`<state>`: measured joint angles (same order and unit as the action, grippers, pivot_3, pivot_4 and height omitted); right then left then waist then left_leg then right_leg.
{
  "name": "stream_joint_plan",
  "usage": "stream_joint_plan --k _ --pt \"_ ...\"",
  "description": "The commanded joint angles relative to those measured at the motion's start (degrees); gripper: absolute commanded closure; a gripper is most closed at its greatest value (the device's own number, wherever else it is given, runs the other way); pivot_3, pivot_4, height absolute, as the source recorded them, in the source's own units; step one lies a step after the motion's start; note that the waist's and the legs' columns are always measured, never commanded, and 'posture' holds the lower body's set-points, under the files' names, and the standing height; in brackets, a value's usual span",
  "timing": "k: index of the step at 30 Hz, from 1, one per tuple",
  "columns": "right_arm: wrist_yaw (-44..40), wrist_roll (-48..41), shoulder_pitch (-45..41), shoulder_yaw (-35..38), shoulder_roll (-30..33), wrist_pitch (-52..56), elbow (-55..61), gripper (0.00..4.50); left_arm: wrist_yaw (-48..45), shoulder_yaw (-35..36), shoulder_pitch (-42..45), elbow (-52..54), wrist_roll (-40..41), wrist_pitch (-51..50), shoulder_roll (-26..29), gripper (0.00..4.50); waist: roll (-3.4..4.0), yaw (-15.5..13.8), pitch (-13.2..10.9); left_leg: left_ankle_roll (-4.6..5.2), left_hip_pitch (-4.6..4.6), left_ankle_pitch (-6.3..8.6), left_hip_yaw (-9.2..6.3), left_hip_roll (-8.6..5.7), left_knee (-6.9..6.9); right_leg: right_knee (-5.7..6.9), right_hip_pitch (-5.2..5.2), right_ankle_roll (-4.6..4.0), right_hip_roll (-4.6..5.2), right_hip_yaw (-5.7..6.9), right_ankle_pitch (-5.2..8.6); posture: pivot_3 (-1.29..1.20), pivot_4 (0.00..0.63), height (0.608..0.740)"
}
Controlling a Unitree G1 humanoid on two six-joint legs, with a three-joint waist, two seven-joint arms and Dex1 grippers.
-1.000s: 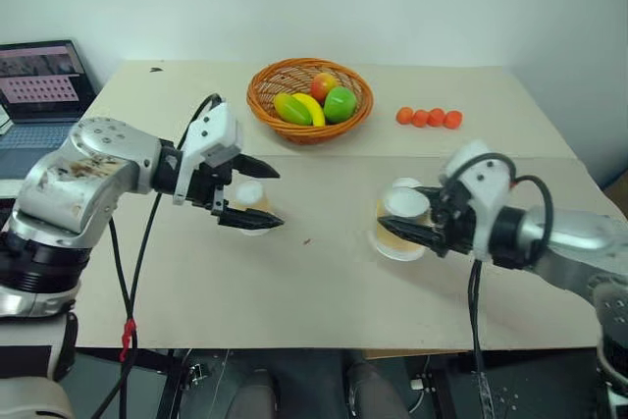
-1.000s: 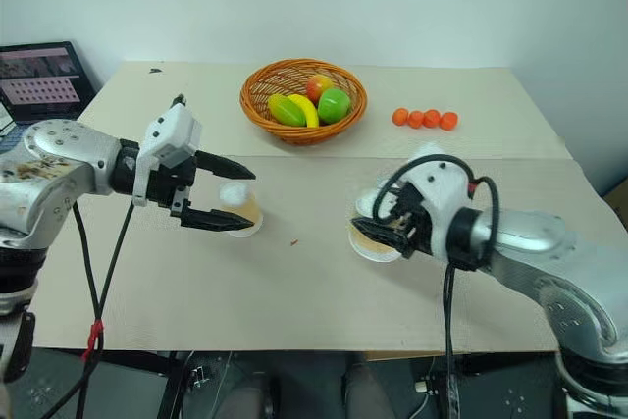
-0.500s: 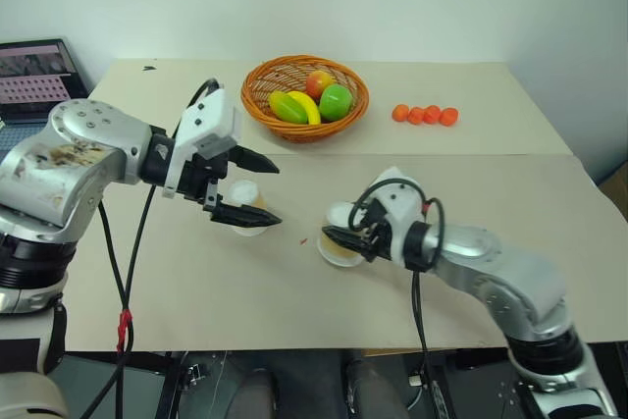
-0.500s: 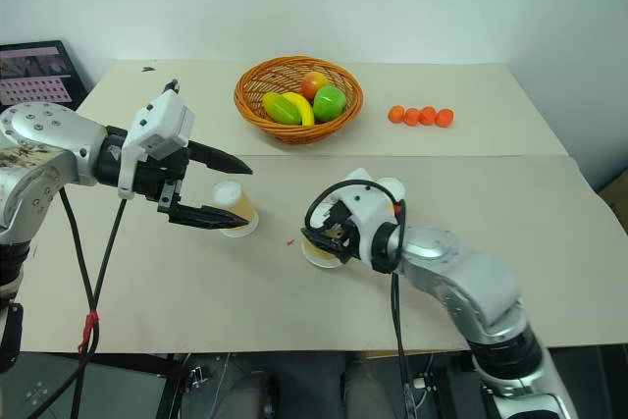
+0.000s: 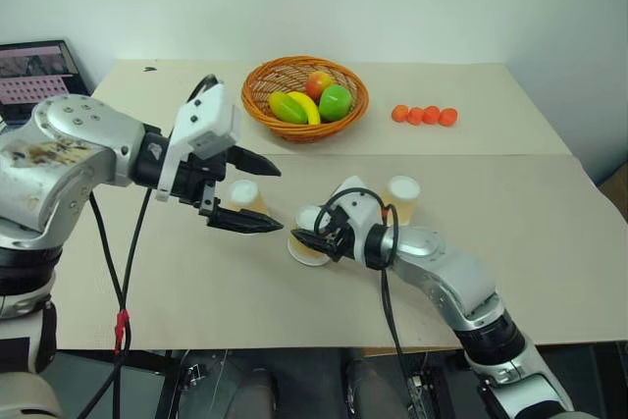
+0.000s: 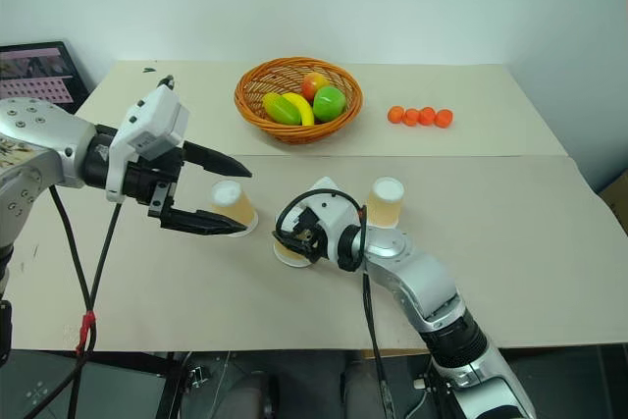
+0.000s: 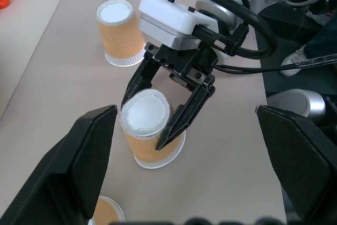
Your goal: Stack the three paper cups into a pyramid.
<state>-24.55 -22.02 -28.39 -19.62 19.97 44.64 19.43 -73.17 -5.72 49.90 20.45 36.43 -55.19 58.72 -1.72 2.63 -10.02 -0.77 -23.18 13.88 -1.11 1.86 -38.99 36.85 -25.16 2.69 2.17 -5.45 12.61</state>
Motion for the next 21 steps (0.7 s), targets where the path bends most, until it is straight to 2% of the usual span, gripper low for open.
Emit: stream_joint_plan --k 1,3,4,5,13,18,21 --pt "-1.1 0.8 -0.7 1.1 -0.7 -2.1 1.1 1.1 0.2 2.0 1.5 1.5 1.4 -0.6 1.1 0.0 0.0 0.0 0.0 0.0 0.0 0.0 0.0 0.0 0.0 0.0 0.0 0.0 0.0 0.0 0.0 0.0 0.15 0.734" --pt "-1.9 0.8 -0.4 1.3 -0.7 -1.8 1.7 0.61 0.2 1.8 1.5 1.5 1.1 -0.1 1.4 0.0 0.0 0.0 0.0 0.0 0.01 0.0 0.0 0.0 0.0 0.01 0.0 0.0 0.0 0.0 0.0 0.0 0.15 0.734" --pt "-2.1 0.8 -0.3 1.3 -0.7 -1.8 1.8 0.19 0.3 1.7 1.5 1.5 1.0 0.0 1.5 0.0 0.0 0.0 0.0 0.0 0.01 0.0 0.0 0.0 0.0 0.02 0.0 0.0 0.0 0.0 0.01 0.0 0.15 0.734" --pt "-2.8 1.1 -0.5 1.0 0.0 -1.6 2.5 0.05 0.2 1.5 1.7 1.3 0.7 0.3 1.5 0.0 0.0 0.0 0.0 0.0 0.02 0.0 0.0 0.0 0.0 0.02 0.0 -0.01 0.0 0.0 0.0 0.0 0.15 0.734" --pt "-3.6 -2.9 -1.9 5.1 1.0 4.3 9.4 0.05 -0.8 0.3 2.8 -0.1 0.1 1.5 1.1 0.0 0.0 0.0 0.0 -0.01 0.02 0.0 0.0 0.0 0.0 0.06 0.0 -0.02 -0.01 0.0 0.01 0.0 0.15 0.734" --pt "-2.8 -14.5 -3.4 14.8 -1.1 12.0 16.5 0.05 -1.4 -0.1 3.2 -1.0 -0.3 2.1 0.5 0.0 0.0 0.0 0.0 -0.01 0.02 0.0 -0.03 0.0 -0.01 0.1 0.0 -0.03 -0.01 0.01 0.02 0.0 0.15 0.734" --pt "-2.4 -18.3 -2.9 20.8 1.8 14.6 18.9 0.05 -2.5 -0.2 3.3 -0.8 0.8 1.7 0.2 0.0 0.0 -0.1 0.0 -0.01 0.04 -0.01 -0.05 0.0 -0.01 0.12 0.01 -0.03 -0.01 0.02 0.02 0.0 0.15 0.734"
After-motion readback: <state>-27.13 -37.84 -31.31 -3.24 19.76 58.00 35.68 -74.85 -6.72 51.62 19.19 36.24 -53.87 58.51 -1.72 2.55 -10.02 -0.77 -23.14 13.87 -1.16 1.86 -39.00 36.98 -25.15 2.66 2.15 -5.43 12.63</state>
